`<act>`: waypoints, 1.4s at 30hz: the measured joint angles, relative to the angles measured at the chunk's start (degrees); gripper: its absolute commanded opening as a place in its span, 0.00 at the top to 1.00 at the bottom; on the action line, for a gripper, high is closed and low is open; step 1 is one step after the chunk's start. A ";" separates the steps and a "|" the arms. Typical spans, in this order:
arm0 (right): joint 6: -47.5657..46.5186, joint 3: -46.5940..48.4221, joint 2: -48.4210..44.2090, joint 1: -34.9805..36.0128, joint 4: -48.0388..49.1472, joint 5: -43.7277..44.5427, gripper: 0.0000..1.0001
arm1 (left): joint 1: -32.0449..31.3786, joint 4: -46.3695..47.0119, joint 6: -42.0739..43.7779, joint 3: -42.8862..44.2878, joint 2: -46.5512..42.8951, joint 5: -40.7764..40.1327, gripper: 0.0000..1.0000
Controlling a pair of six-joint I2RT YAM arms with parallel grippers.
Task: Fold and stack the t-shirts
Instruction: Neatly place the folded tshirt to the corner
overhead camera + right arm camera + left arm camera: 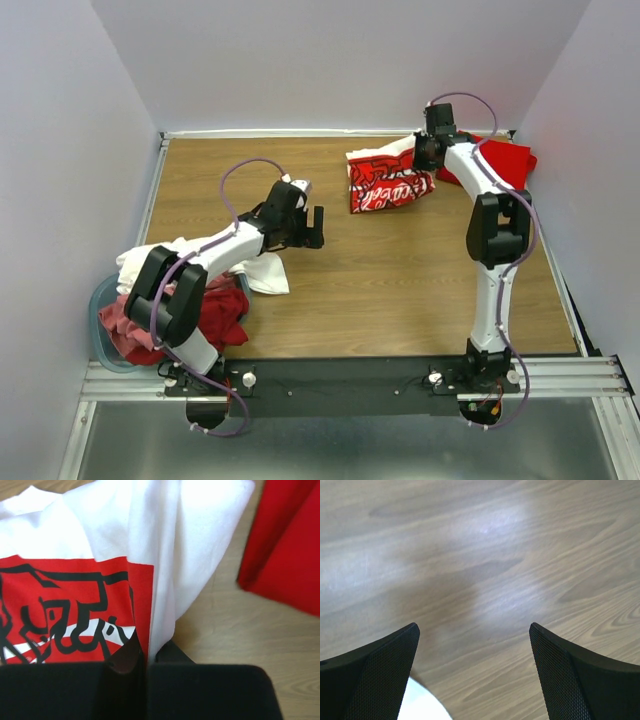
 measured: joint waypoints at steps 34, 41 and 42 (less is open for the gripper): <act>2.19 31.87 13.49 -15.37 -9.92 -2.32 0.99 | 0.33 5.05 -2.80 -12.85 -3.34 1.16 0.02; 9.97 31.87 13.18 -20.28 -9.05 -10.97 0.99 | 0.35 6.95 -2.86 -13.62 -3.37 1.20 0.02; 10.69 31.87 13.07 -20.76 -8.74 -11.63 0.99 | 0.35 7.41 -2.86 -13.81 -3.39 1.20 0.02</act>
